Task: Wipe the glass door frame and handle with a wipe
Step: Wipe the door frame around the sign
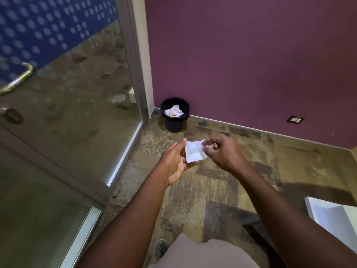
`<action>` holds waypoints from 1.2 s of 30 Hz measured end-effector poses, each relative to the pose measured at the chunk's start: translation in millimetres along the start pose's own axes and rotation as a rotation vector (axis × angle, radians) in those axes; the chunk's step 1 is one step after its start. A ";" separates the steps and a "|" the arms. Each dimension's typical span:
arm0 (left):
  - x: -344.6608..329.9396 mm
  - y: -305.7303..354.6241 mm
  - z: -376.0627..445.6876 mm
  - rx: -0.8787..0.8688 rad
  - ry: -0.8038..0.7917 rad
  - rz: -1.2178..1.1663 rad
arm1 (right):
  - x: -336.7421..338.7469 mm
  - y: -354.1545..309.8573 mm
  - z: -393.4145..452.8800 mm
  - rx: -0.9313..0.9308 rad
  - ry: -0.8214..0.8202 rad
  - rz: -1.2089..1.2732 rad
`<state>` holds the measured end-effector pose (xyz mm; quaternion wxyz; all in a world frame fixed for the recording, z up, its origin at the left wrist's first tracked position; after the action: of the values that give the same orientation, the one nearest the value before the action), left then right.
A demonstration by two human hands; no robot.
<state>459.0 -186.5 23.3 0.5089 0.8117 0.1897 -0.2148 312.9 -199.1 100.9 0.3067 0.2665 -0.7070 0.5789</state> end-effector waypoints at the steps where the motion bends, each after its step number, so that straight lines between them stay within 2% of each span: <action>1: 6.7 8.1 -1.1 -0.013 -0.012 0.002 | -7.7 -7.8 2.0 0.017 0.005 0.016; 4: 29.9 26.5 -3.7 -0.043 -0.034 0.055 | -35.2 -29.6 8.8 0.032 -0.051 0.175; 7: 65.0 44.4 -3.5 -0.092 0.047 0.112 | -64.1 -48.6 13.9 -0.026 -0.136 0.376; 10: 97.3 66.6 -4.7 -0.153 0.097 0.118 | -88.8 -64.8 21.5 -0.123 -0.147 0.527; 14: 133.4 100.3 -10.5 -0.237 0.144 0.160 | -145.6 -105.4 20.4 -0.228 -0.527 0.783; 17: 160.7 124.4 -16.2 -0.296 0.221 0.198 | -170.4 -141.7 25.3 -0.112 -0.589 0.736; 21: 202.2 158.3 -27.7 -0.383 0.402 0.252 | -199.2 -184.6 43.1 -0.022 -0.600 0.705; 28: 260.2 244.5 -54.8 -0.539 0.703 0.278 | -268.1 -283.0 68.5 0.087 -1.005 0.682; 32: 271.0 304.0 -68.0 -0.632 0.831 0.279 | -284.8 -346.2 89.4 0.097 -1.123 0.717; 36: 275.1 372.4 -100.2 -0.786 1.184 0.592 | -283.9 -412.2 107.2 0.172 -1.214 0.790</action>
<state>900.6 -223.7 190.7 0.6098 0.5678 0.2677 0.4838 791.4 -375.5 145.0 -0.3934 0.2888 -0.7478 0.4502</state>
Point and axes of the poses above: each hand's wrist, its own z-axis towards the middle knuckle, its own x-axis out of the back of the hand, y = z × x, the point moved 9 cm from there along z, towards the middle knuckle, and after that the axes turned 6 degrees about -x, right-handed, at the moved point
